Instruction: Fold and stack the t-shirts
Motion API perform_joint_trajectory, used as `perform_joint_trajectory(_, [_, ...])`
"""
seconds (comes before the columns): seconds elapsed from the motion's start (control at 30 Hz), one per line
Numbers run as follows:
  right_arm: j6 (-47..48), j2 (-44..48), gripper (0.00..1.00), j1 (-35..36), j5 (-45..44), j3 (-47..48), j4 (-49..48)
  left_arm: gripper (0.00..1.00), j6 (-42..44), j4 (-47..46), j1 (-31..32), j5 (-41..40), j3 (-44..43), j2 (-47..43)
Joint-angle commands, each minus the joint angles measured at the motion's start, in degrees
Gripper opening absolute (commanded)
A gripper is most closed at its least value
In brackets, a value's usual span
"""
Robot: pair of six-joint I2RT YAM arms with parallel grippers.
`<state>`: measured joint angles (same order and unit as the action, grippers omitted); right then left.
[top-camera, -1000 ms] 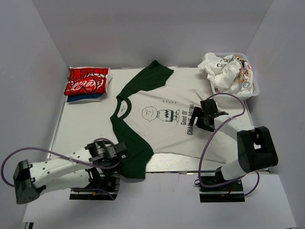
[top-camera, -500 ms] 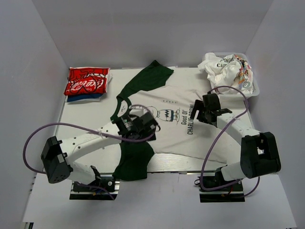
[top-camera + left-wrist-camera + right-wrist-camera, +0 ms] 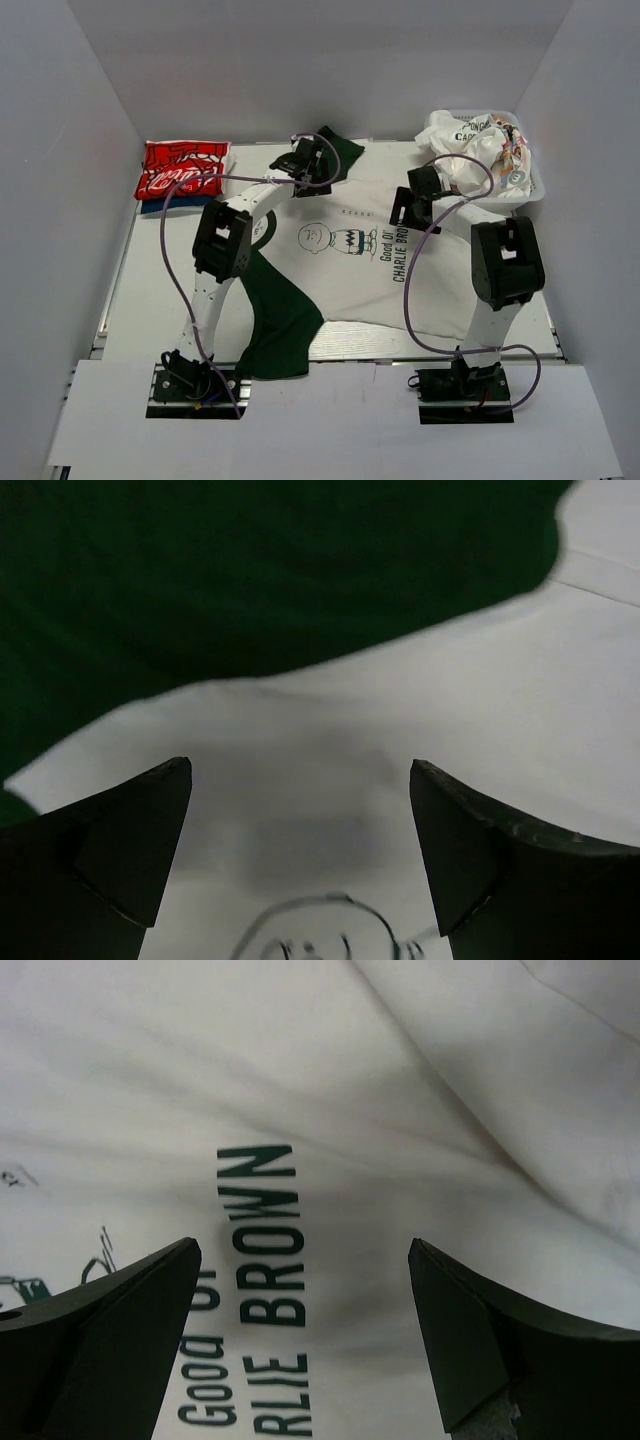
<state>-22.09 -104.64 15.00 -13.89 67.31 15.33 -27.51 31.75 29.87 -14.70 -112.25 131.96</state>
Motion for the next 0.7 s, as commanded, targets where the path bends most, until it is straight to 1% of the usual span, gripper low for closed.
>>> perform_joint_trajectory(0.0, [1.8,-3.4,0.90,0.0,-1.5,6.3,1.9,1.00,4.8,0.3,-2.7,3.4,-6.4,2.6])
perform_joint_trajectory(0.07, [2.9,-5.0,0.90,0.5,-1.0,7.8,2.3,1.00,5.4,-1.8,-3.9,5.9,-6.4,3.9])
perform_joint_trajectory(0.13, [2.9,-7.9,0.90,0.6,-0.4,10.3,3.1,1.00,5.4,-2.3,-5.7,6.7,-5.7,5.8])
perform_joint_trajectory(0.27, [2.5,-12.2,0.90,1.7,1.1,14.3,4.1,1.00,4.7,1.4,-8.6,7.9,-6.4,9.3])
perform_joint_trajectory(0.4, [3.5,-16.4,0.90,3.2,3.6,19.4,3.9,1.00,2.7,2.6,-13.2,7.4,-2.5,9.8])
perform_joint_trajectory(0.43, [4.2,-19.2,0.90,3.8,4.3,23.4,5.0,1.00,2.0,3.6,-15.4,7.4,-2.5,10.4])
perform_joint_trajectory(0.5, [4.7,-22.2,0.90,4.2,5.5,26.2,5.9,1.00,0.6,5.1,-17.7,6.8,-2.5,10.4])
perform_joint_trajectory(0.53, [5.3,-24.0,0.90,4.5,5.6,30.7,7.6,1.00,0.1,5.1,-18.8,6.8,-2.5,10.4])
perform_joint_trajectory(0.57, [5.4,-24.9,0.90,4.4,5.6,32.2,8.0,1.00,0.1,4.5,-20.4,7.6,-2.5,10.4])
perform_joint_trajectory(0.63, [4.7,-27.4,0.90,4.4,5.6,36.5,9.6,1.00,0.1,3.9,-21.6,8.3,-2.6,10.4])
perform_joint_trajectory(0.67, [4.4,-29.6,0.90,4.1,5.7,38.9,10.8,1.00,0.8,2.8,-22.3,10.5,-3.2,10.4])
